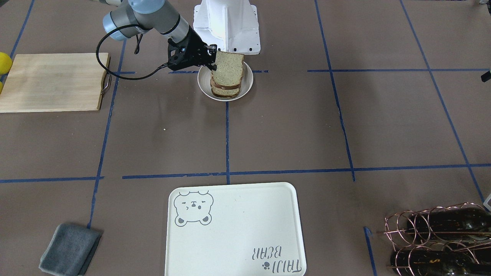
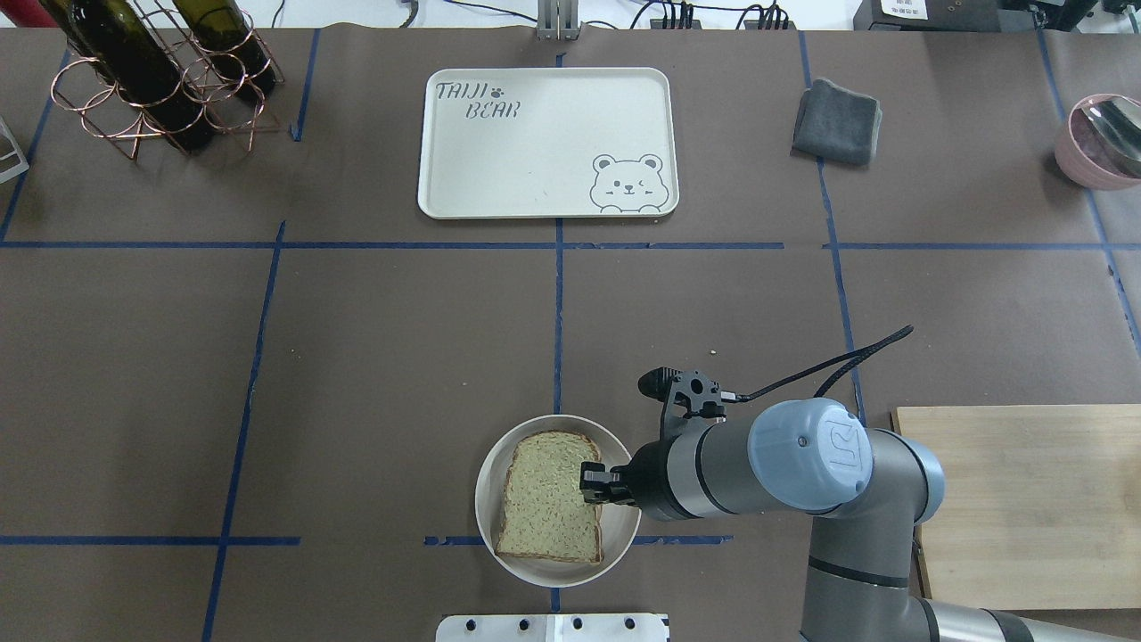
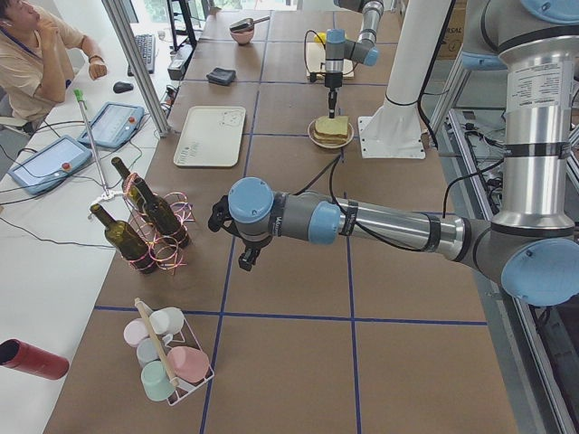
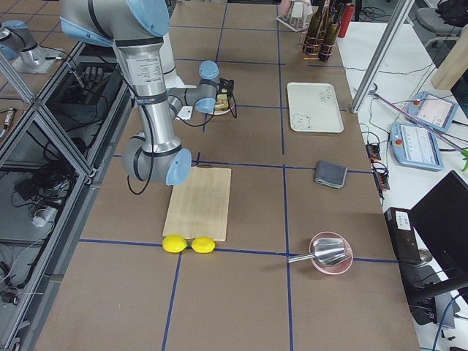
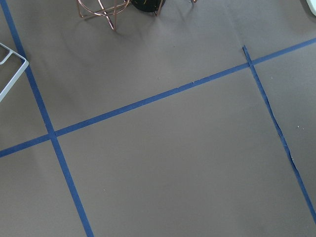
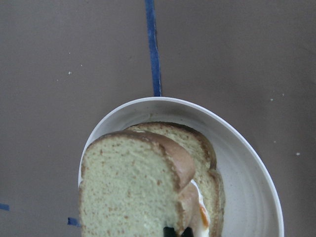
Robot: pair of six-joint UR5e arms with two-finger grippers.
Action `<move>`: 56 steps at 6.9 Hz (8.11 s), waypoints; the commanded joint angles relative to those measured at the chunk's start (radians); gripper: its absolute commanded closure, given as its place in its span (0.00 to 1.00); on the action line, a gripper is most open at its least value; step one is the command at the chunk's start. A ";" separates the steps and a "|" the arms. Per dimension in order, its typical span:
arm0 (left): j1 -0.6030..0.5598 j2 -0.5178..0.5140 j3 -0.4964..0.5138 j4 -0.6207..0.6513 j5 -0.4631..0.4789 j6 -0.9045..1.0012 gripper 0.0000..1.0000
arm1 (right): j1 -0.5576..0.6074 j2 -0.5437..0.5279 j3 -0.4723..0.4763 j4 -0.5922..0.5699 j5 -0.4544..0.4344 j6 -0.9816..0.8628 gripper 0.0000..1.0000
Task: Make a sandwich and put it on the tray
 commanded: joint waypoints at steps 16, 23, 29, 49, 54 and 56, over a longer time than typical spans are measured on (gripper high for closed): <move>1.190 -0.404 -0.074 -0.433 0.731 -1.620 0.34 | 0.390 -0.293 0.154 0.007 0.342 -0.015 0.00; 1.246 -0.462 -0.009 -0.422 0.780 -1.623 0.58 | 0.388 -0.287 0.137 0.007 0.339 -0.015 0.00; 1.280 -0.465 0.002 -0.425 0.772 -1.623 0.69 | 0.385 -0.287 0.136 0.007 0.336 -0.014 0.00; 0.886 -0.902 0.582 -0.633 0.864 -2.407 1.00 | 0.496 -0.578 0.261 0.011 0.347 -0.017 0.00; 0.841 -0.979 0.872 -0.826 0.874 -2.377 0.95 | 0.476 -0.577 0.267 0.011 0.347 -0.017 0.00; 0.841 -0.979 0.872 -0.826 0.874 -2.337 0.66 | 0.473 -0.572 0.266 0.011 0.347 -0.017 0.00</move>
